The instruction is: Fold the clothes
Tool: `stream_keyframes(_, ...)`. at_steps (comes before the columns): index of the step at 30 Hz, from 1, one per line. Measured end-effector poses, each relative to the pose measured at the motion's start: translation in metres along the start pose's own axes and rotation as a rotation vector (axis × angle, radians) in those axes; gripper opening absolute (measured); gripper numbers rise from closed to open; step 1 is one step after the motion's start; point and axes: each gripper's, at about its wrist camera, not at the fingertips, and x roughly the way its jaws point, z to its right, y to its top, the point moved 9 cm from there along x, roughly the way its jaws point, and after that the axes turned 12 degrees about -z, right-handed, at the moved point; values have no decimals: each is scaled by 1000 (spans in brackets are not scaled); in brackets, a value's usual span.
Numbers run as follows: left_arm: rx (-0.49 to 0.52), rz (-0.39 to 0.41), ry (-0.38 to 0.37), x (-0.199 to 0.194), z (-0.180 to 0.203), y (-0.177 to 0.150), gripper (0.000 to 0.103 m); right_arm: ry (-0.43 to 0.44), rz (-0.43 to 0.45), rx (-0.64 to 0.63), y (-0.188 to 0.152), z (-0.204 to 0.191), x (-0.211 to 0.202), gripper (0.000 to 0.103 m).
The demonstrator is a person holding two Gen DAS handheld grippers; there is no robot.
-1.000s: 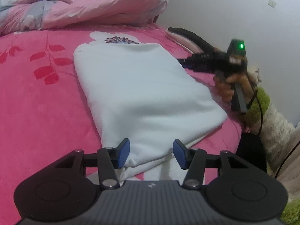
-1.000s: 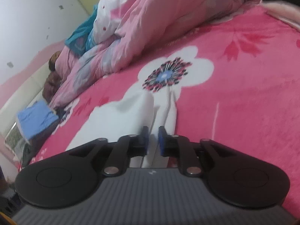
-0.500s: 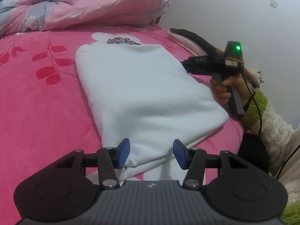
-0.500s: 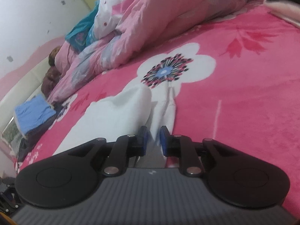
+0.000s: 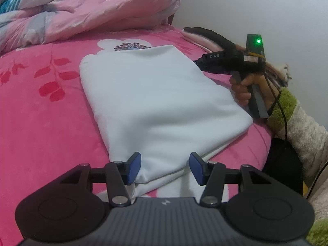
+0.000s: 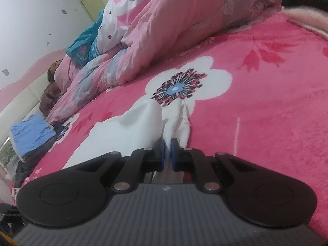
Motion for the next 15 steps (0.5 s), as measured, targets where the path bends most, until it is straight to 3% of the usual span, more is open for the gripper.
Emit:
stream_keyframes(9,18,3,-4,3,-1,6,53,-31,34,1,-2,4,-10,3)
stream_keyframes(15,12,7,-14,6,-3,7,53,-139,49,-149,-5,-18,-13,5)
